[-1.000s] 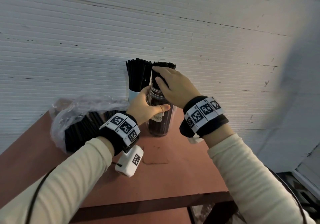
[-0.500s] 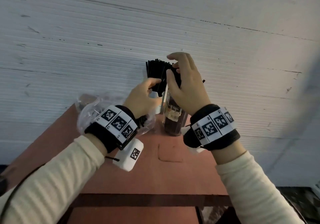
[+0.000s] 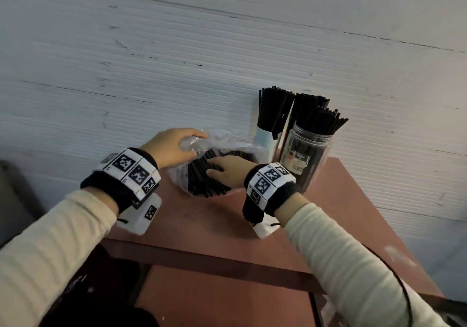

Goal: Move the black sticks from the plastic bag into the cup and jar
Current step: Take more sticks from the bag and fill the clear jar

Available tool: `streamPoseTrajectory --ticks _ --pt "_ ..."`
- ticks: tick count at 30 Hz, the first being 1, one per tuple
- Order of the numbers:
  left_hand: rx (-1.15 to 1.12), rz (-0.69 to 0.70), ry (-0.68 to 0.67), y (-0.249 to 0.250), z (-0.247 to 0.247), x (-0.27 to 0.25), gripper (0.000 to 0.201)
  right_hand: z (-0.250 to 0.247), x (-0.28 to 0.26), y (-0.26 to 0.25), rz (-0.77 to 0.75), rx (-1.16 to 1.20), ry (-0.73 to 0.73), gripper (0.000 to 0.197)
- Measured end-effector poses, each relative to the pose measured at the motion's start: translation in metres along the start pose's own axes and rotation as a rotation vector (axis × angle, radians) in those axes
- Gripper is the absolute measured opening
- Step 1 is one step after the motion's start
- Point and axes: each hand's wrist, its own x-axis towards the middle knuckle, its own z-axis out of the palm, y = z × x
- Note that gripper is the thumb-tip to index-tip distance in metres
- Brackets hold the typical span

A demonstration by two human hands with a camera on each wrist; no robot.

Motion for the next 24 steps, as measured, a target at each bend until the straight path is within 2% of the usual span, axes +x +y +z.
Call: streamPoseTrajectory --ticks 3,5,9,12,15,19,24 --pt "-0.055 0.009 -0.036 -0.009 0.003 -0.003 0.058 0.001 0.011 -0.007 0.029 -0.003 0.019 0.051" --pt "-0.115 0.000 -0.013 -0.012 0.005 -0.002 0.062 0.002 0.017 -0.010 0.061 0.003 0.012 0.053" --pt "-0.199 -0.020 0.004 -0.014 0.006 0.000 0.071 0.006 0.028 -0.013 0.097 0.013 -0.031 0.063" --pt "-0.182 -0.056 0.007 -0.015 0.006 0.002 0.072 0.004 0.026 -0.015 0.078 0.040 -0.021 0.066" --pt "-0.162 -0.067 0.033 -0.018 0.006 0.004 0.076 0.003 0.023 -0.017 0.025 0.089 0.020 0.057" --pt "-0.162 -0.054 0.106 -0.019 0.005 0.004 0.076 0.008 0.027 -0.018 0.010 0.087 -0.041 0.068" --pt "-0.159 -0.076 0.036 -0.022 0.004 0.003 0.078 0.009 0.031 -0.020 -0.003 -0.022 -0.049 0.071"
